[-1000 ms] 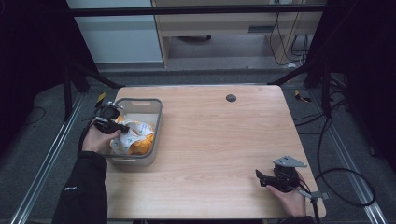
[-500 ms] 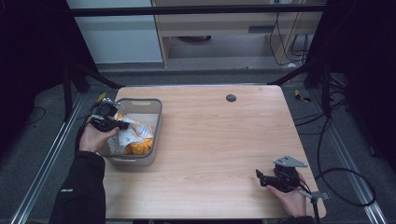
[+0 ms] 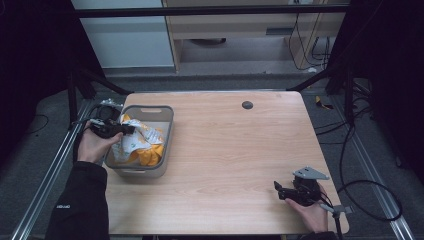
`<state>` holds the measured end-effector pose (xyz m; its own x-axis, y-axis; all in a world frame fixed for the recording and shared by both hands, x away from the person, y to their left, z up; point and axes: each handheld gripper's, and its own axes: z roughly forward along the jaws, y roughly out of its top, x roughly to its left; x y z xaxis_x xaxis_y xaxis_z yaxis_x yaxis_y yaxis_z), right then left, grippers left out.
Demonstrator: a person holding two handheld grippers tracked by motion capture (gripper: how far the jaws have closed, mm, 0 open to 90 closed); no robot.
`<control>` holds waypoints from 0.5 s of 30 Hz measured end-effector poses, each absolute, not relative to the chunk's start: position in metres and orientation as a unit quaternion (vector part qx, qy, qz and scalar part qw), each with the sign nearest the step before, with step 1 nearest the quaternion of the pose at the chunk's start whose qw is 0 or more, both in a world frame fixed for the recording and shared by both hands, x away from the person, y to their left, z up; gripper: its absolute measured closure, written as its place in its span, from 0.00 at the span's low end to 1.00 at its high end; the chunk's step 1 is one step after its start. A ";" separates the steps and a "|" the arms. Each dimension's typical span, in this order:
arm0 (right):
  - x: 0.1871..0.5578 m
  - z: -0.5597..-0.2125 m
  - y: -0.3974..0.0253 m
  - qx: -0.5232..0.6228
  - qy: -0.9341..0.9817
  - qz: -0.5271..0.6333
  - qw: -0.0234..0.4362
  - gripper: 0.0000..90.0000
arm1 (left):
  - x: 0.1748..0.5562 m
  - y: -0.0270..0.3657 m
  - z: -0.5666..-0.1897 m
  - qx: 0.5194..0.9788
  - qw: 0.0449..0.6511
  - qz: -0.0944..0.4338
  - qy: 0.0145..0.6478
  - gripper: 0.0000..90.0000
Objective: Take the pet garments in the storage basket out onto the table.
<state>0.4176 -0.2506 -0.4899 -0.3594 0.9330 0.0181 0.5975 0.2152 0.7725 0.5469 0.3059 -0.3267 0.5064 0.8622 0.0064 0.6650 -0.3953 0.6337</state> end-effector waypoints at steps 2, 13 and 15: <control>0.418 -0.490 -0.251 0.515 0.743 0.356 0.236 0.19 | 0.544 0.306 -0.323 0.819 0.293 0.171 0.462 0.91; 0.417 -0.489 -0.251 0.518 0.742 0.357 0.234 0.19 | 0.537 0.303 -0.301 0.822 0.301 0.179 0.450 0.91; 0.417 -0.490 -0.251 0.515 0.743 0.356 0.237 0.19 | 0.536 0.303 -0.299 0.822 0.303 0.179 0.449 0.91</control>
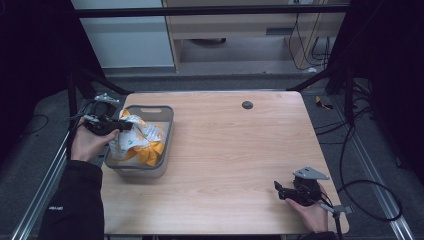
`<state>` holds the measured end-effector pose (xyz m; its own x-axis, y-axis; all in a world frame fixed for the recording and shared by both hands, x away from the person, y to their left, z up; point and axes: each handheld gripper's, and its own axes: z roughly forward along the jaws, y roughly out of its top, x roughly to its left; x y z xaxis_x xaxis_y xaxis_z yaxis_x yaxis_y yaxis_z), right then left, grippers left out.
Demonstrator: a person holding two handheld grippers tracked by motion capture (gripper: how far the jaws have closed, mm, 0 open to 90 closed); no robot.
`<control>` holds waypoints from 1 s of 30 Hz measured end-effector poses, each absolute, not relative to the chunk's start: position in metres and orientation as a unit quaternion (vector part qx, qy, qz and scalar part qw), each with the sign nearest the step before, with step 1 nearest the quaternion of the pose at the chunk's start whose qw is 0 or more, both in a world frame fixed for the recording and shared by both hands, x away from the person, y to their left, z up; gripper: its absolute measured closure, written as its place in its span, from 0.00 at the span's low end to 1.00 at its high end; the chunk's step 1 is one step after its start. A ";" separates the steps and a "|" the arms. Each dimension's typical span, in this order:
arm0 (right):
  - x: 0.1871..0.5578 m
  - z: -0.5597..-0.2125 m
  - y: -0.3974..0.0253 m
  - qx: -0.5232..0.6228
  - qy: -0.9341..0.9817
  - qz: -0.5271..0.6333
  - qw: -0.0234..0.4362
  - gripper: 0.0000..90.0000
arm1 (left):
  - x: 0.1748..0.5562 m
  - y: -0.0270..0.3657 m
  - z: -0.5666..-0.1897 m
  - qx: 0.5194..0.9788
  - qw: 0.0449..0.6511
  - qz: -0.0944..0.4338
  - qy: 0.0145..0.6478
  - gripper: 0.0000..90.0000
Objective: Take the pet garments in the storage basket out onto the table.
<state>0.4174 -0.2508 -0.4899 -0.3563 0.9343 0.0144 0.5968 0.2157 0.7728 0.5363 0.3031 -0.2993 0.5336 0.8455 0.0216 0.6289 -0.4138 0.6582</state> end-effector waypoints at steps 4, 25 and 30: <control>0.417 -0.490 -0.251 0.517 0.742 0.355 0.235 0.19 | 0.534 0.301 -0.294 0.824 0.303 0.179 0.443 0.91; 0.417 -0.488 -0.253 0.515 0.738 0.363 0.242 0.19 | 0.509 0.280 -0.256 0.842 0.315 0.189 0.394 0.91; 0.416 -0.488 -0.252 0.516 0.737 0.363 0.242 0.19 | 0.504 0.276 -0.251 0.845 0.318 0.190 0.385 0.91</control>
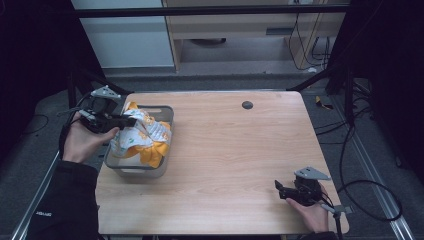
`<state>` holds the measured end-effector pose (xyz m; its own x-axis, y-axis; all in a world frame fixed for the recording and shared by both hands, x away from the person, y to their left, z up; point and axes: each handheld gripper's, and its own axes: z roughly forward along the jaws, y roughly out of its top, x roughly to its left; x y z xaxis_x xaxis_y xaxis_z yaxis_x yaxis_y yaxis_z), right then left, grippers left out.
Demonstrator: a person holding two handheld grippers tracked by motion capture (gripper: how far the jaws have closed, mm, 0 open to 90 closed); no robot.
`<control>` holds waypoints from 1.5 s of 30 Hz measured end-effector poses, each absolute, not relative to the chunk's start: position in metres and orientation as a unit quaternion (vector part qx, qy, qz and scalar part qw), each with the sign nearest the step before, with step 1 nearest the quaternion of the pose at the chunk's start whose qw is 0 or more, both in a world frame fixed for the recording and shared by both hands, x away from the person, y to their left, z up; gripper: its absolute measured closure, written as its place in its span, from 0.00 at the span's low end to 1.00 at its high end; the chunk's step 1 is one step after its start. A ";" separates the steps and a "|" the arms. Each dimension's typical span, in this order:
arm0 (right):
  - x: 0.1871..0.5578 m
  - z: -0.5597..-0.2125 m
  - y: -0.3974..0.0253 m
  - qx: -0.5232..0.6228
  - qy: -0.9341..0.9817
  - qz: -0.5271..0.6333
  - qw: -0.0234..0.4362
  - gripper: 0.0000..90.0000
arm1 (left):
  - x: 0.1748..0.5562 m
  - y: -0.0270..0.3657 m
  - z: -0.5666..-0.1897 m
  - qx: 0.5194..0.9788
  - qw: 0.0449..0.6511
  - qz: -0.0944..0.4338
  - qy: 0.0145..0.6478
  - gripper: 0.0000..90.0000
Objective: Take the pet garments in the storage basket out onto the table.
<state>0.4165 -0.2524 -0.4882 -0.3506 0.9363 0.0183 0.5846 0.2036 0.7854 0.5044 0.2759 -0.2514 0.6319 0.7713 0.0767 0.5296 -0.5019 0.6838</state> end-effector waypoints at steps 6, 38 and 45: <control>0.416 -0.488 -0.252 0.516 0.737 0.363 0.243 0.19 | 0.498 0.267 -0.246 0.852 0.321 0.189 0.368 0.91; 0.416 -0.488 -0.253 0.515 0.736 0.364 0.245 0.19 | 0.490 0.204 -0.255 0.881 0.330 0.151 0.303 0.91; 0.416 -0.487 -0.253 0.515 0.736 0.365 0.245 0.19 | 0.491 0.192 -0.260 0.887 0.326 0.146 0.293 0.91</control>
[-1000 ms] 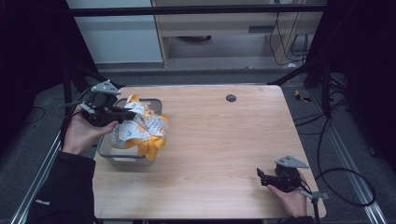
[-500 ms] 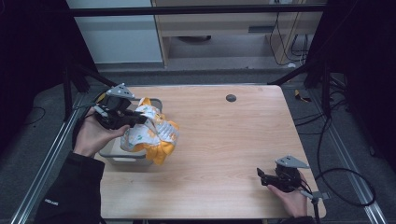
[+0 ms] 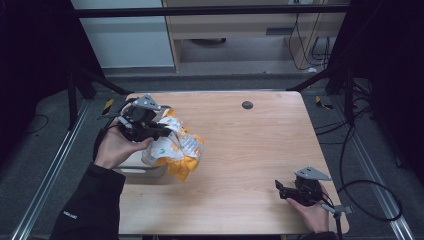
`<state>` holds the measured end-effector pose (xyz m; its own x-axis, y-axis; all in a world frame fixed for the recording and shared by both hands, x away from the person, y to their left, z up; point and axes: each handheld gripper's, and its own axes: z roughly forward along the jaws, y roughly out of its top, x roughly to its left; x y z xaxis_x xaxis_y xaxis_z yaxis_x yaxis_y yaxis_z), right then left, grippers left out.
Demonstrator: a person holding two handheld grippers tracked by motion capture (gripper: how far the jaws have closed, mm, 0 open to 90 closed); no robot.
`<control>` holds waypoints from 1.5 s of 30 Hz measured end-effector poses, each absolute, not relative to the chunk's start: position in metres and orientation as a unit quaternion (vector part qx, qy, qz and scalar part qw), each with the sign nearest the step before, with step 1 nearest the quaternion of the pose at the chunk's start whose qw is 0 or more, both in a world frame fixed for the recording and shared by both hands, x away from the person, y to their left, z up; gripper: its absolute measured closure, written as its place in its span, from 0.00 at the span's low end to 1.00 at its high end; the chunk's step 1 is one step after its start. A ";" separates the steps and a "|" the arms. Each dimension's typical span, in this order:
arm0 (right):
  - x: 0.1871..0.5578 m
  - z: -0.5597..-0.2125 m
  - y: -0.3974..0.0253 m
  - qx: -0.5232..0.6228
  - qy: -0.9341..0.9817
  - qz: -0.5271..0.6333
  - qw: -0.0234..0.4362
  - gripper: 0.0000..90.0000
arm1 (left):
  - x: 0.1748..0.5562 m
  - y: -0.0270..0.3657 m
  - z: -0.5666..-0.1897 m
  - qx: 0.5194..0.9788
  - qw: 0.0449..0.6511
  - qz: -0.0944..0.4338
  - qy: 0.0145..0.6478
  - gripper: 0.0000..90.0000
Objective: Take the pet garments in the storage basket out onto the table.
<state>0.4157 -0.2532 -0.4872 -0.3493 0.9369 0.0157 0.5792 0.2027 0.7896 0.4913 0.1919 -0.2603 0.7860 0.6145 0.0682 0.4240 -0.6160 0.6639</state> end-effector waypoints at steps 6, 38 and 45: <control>0.416 -0.487 -0.254 0.514 0.735 0.364 0.250 0.19 | 0.493 0.179 -0.268 0.893 0.323 0.139 0.282 0.91; 0.416 -0.488 -0.254 0.515 0.734 0.362 0.256 0.18 | 0.501 0.119 -0.313 0.915 0.304 0.111 0.242 0.91; 0.416 -0.488 -0.254 0.514 0.734 0.361 0.258 0.18 | 0.503 0.106 -0.324 0.917 0.305 0.102 0.236 0.91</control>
<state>0.4165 -0.2544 -0.4877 -0.3388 0.9408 -0.0074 0.5689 0.2111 0.7949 0.5032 0.1056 -0.3243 0.8675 0.4956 0.0431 0.3710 -0.7022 0.6076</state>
